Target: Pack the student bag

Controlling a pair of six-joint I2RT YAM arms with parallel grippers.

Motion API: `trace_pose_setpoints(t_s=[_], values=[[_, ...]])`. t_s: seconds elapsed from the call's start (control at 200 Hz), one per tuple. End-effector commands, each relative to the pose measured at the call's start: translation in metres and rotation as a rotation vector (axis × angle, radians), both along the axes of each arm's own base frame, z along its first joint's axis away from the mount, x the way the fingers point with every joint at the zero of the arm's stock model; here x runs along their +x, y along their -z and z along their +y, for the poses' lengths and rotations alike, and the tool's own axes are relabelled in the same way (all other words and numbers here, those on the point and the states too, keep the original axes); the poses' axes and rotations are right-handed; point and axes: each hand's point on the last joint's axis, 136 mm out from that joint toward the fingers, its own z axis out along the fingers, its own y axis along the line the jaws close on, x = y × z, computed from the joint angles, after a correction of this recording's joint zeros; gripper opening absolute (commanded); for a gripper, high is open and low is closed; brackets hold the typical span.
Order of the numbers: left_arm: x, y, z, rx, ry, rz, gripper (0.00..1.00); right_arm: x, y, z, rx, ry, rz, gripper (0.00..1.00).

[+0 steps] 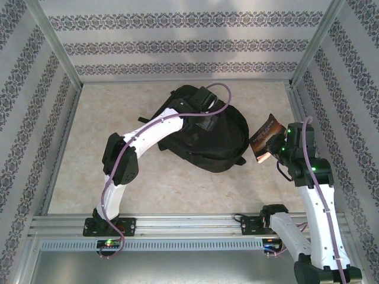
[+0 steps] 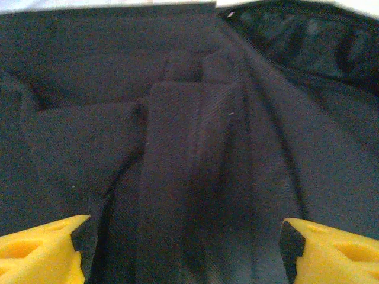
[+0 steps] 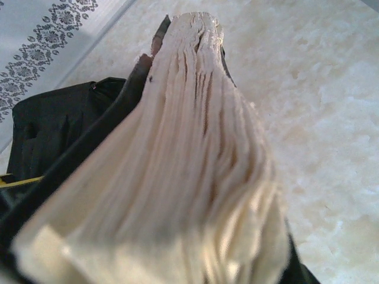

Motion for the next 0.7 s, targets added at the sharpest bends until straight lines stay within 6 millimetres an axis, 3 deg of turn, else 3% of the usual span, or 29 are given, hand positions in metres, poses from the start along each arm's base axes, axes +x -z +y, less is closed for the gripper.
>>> trace_pose_setpoints(t_s=[0.0,0.065,0.215,0.315,0.695], values=[[0.010,0.015,0.000,-0.083,-0.021,0.082,0.77,0.011,-0.019,0.002,0.012,-0.014,-0.086,0.00],[0.012,0.017,-0.003,-0.151,-0.031,0.120,0.67,0.012,-0.019,0.003,0.013,-0.016,-0.084,0.00],[0.009,0.000,-0.008,-0.280,-0.031,0.138,0.19,0.011,-0.019,0.001,-0.002,-0.016,-0.089,0.00],[0.010,-0.017,0.004,-0.355,-0.070,0.120,0.00,0.011,-0.020,0.002,-0.003,-0.023,-0.102,0.00],[-0.004,-0.059,0.073,-0.667,-0.259,0.159,0.00,0.031,-0.029,0.032,0.119,-0.148,-0.162,0.00]])
